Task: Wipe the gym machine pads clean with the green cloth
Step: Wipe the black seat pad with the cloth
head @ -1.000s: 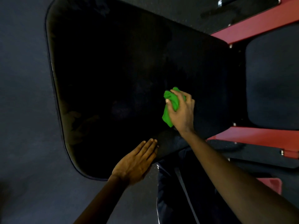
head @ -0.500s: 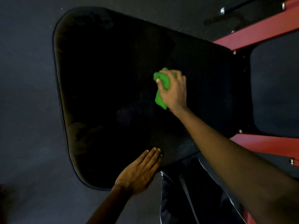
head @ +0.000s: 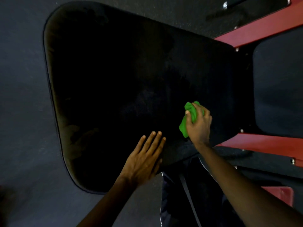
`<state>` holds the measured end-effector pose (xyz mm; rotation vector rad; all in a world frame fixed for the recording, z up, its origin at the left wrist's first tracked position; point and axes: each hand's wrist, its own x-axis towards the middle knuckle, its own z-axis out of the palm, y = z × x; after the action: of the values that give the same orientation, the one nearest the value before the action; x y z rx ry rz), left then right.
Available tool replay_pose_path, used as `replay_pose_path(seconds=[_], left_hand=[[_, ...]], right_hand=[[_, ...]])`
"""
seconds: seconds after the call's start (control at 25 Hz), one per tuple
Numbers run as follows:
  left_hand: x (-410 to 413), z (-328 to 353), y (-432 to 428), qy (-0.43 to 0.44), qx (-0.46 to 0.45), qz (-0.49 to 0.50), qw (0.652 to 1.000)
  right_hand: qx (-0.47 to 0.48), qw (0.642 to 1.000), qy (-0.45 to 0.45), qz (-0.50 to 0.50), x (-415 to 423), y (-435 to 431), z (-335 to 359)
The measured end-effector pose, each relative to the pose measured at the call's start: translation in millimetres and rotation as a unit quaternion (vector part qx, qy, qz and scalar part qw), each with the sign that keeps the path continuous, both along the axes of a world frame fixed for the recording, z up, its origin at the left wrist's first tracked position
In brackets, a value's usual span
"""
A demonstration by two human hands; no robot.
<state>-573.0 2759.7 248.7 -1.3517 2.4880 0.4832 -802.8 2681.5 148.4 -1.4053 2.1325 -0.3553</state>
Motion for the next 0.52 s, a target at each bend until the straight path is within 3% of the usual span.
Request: replay_pose_path(seconds=[0.12, 0.36, 0.44, 0.52], left_hand=[[-7, -8, -22, -0.017, 0.004, 0.013, 1.0], [-21, -19, -36, -0.022, 0.009, 0.01, 1.0], [-25, -24, -38, -0.027, 0.009, 0.003, 1.0], [-26, -27, -36, -0.036, 0.004, 0.0, 0.999]], right_hand=[[-0.012, 1.0, 0.003, -0.01, 16, 9, 6], [-0.028, 0.98, -0.041, 0.195, 15, 86, 32], [-0.02, 0.986, -0.015, 0.166, -6, 77, 16], [-0.002, 0.999, 0.008, 0.047, -24, 58, -3]])
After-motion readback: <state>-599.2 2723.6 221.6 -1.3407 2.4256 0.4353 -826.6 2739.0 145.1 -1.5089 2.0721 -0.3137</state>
